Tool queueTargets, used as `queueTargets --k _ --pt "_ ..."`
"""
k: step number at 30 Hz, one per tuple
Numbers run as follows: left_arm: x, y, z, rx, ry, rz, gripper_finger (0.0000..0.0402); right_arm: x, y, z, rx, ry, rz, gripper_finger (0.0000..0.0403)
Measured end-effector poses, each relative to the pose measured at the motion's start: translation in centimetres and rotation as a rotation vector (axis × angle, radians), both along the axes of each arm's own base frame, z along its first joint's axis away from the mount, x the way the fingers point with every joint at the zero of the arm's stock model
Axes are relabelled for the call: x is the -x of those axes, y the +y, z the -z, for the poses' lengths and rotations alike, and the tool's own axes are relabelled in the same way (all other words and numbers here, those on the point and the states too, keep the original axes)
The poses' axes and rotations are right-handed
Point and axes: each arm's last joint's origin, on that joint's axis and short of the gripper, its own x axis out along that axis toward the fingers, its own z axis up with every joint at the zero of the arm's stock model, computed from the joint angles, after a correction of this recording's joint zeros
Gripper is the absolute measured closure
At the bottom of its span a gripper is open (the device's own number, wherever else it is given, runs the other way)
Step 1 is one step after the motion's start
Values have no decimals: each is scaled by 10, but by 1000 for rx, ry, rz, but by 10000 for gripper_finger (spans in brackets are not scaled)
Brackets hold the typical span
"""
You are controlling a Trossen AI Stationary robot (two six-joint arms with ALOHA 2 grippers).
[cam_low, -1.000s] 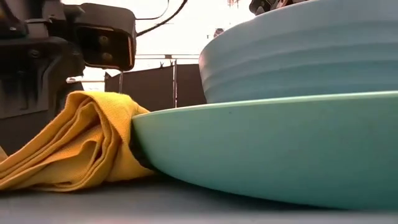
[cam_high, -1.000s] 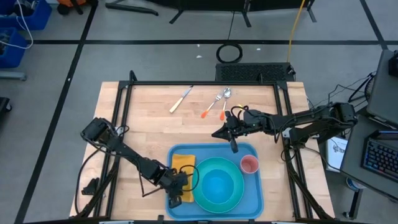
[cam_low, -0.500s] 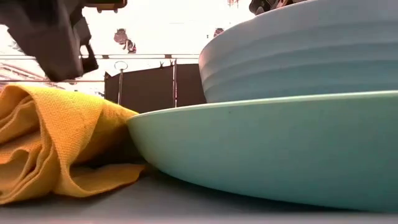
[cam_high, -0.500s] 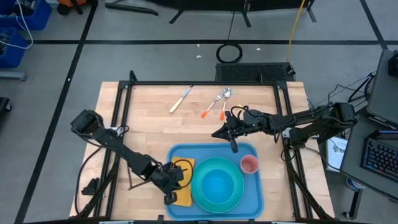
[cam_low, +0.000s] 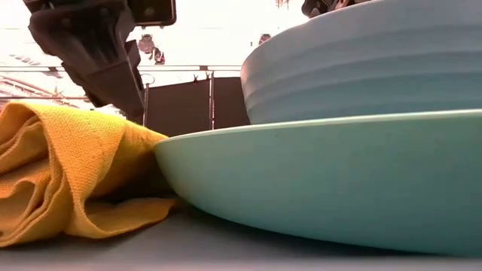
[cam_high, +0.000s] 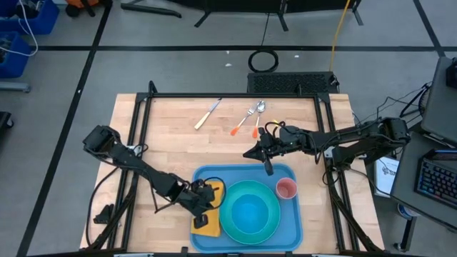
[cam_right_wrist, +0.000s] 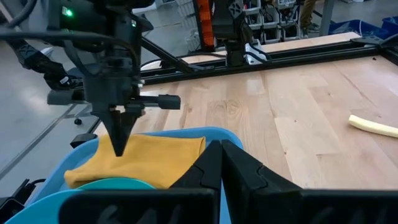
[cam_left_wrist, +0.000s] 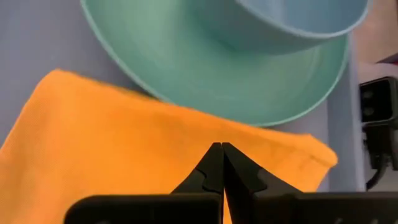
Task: Set up tray
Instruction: Put the yellow table napkin on the blue tray to the left of the light blue plate
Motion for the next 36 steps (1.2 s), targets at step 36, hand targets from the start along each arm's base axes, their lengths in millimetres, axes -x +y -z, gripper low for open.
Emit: queueTargets --k 36 --pt "-24 -4 66 131 146 -33 401 1 0 2 8 18 -1 403"
